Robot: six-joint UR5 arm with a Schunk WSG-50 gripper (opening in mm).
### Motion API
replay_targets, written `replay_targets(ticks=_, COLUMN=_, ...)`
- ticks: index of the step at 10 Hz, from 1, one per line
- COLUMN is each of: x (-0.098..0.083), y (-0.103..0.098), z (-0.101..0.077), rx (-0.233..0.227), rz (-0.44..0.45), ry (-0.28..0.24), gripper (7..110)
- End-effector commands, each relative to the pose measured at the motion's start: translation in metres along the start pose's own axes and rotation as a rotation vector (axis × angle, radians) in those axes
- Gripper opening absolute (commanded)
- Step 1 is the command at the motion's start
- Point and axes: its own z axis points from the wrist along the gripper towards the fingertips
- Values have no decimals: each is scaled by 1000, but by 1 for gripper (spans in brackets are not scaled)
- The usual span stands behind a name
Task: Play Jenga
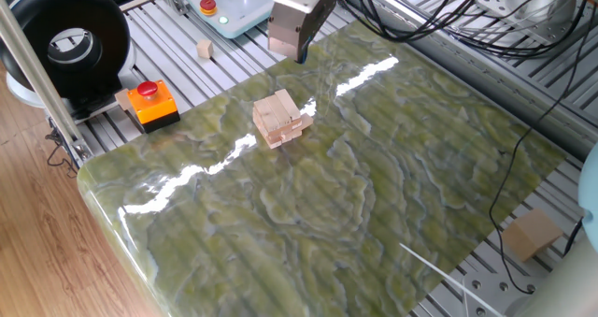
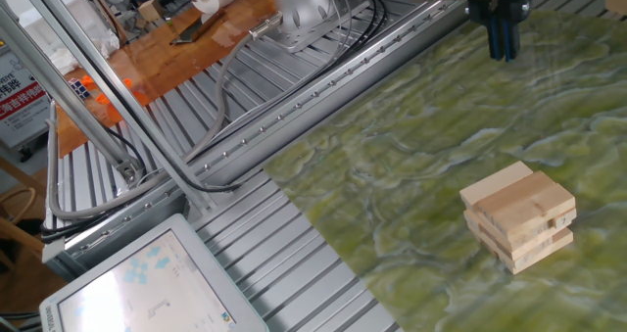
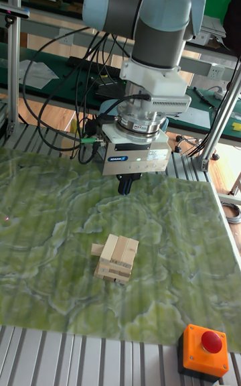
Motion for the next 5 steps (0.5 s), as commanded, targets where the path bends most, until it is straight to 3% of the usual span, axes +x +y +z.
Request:
replay_targets(ticks=1, x=-5, y=6, z=-1, rx=-26, rz=34, ry=-19, gripper=7)
replay_targets(ticks=5, x=-1, y=5, z=-1, rx=-23, rz=98, ry=-3, gripper=7)
